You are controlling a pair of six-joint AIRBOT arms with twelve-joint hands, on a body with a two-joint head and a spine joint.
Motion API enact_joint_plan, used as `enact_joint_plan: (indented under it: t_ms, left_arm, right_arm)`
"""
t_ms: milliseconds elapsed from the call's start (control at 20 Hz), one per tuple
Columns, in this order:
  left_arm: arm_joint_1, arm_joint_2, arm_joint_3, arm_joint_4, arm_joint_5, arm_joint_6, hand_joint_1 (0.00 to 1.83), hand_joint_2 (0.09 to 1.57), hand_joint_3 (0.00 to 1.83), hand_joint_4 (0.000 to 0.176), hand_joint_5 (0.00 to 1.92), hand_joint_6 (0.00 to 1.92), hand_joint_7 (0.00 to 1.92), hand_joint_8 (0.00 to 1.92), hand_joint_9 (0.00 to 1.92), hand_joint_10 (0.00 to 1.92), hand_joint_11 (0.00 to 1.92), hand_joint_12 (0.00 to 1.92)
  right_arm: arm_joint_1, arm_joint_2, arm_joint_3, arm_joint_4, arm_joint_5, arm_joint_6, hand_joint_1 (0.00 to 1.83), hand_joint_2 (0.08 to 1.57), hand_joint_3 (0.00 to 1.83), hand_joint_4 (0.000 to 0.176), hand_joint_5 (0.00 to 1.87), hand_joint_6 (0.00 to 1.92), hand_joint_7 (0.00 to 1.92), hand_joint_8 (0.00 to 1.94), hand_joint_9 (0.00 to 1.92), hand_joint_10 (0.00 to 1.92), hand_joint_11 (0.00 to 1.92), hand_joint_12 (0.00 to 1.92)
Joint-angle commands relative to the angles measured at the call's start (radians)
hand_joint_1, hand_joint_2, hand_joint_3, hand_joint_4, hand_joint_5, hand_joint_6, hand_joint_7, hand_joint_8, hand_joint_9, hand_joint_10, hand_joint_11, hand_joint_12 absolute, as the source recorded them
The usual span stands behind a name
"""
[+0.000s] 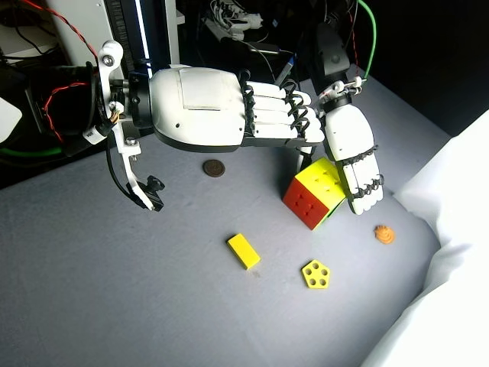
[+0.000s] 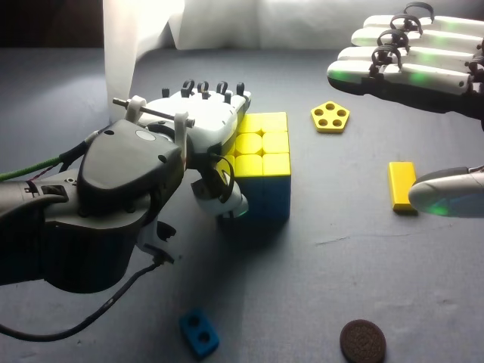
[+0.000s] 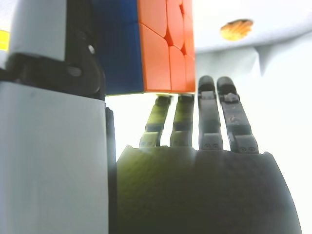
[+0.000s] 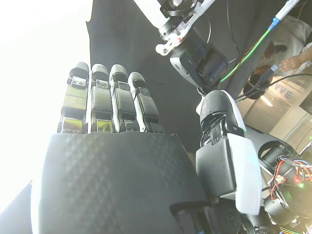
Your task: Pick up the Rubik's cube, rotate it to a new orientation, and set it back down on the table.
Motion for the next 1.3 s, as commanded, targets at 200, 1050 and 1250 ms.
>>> enact_joint_plan:
  t_ms: [200,1050,1250]
  left_arm:
    - [-0.009,-0.001,-0.002,0.057,-0.033,0.002,1.1,1.07,0.0,0.0,0.56,0.26,0.18,1.2,0.18,1.25,0.0,1.42]
    - [-0.11,0.022,-0.047,-0.049,-0.04,0.125,1.03,1.31,0.0,0.0,0.61,1.56,0.18,1.91,0.24,1.92,0.25,1.92]
    - [-0.174,0.058,-0.095,-0.119,-0.04,0.205,1.04,1.32,0.0,0.0,0.6,1.57,0.16,1.88,0.22,1.91,0.25,1.92]
  right_arm:
    - [0.007,0.003,-0.003,0.04,0.11,0.0,0.0,1.26,0.0,0.0,0.0,0.0,0.04,0.0,0.0,0.0,0.0,0.0]
    - [0.006,0.019,-0.003,0.081,0.11,-0.025,0.0,1.26,0.0,0.0,0.0,0.0,0.07,0.01,0.03,0.01,0.0,0.0]
    - [0.008,0.023,-0.003,0.081,0.119,-0.027,0.0,1.25,0.0,0.0,0.02,0.01,0.11,0.02,0.06,0.02,0.01,0.01]
